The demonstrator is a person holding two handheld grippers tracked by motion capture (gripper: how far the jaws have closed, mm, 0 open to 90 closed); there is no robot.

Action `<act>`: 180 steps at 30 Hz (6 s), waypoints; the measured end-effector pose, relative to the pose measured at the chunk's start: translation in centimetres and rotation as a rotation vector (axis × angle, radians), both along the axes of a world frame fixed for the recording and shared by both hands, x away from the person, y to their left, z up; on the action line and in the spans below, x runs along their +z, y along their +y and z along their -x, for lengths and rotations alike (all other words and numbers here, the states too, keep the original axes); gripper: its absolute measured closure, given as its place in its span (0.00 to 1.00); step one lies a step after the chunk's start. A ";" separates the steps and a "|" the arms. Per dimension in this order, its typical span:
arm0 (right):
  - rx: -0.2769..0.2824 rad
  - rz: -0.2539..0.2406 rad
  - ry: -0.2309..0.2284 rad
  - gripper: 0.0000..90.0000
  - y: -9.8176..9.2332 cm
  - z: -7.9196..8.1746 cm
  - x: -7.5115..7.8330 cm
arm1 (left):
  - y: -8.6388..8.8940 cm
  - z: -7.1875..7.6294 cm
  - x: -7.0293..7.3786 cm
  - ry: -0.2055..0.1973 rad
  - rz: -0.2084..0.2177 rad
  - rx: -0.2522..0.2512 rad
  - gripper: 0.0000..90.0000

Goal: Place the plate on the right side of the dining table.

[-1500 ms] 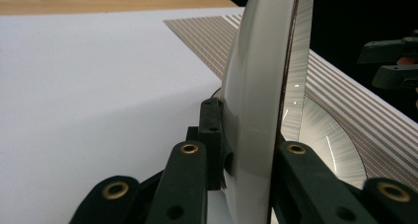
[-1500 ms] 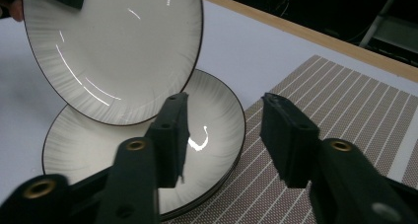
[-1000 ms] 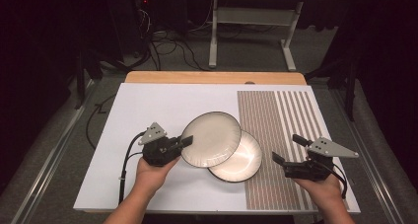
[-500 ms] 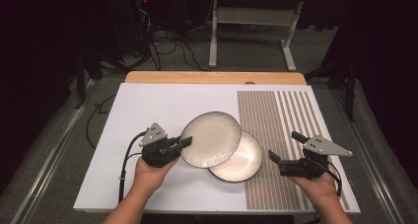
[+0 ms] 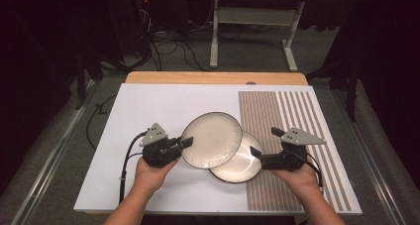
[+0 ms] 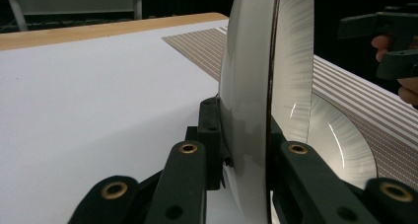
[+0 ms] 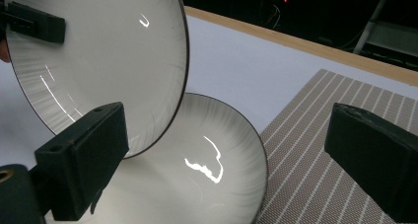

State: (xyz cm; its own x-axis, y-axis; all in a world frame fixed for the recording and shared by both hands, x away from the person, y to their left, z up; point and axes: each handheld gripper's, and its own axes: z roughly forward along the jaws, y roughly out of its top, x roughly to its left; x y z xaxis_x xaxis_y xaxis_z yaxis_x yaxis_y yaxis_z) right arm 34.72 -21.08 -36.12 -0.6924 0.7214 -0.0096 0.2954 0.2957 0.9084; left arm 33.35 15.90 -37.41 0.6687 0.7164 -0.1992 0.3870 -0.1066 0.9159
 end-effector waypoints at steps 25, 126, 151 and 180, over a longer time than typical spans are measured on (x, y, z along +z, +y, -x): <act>0.077 -0.021 0.125 0.41 4.9 -2.9 -2.0 | -0.1 0.1 0.0 -0.015 -0.004 -0.002 0.88; -0.075 -0.144 0.038 0.96 -6.9 -0.8 2.7 | -11.4 -3.0 3.4 -0.019 -0.034 -0.110 0.88; -0.211 -0.158 0.043 0.96 -13.9 0.3 1.3 | -19.3 -5.2 2.4 0.020 -0.061 -0.179 0.87; -0.306 -0.130 0.150 0.96 -17.6 -0.2 -2.5 | -24.0 -6.8 -1.3 0.124 -0.160 -0.185 0.86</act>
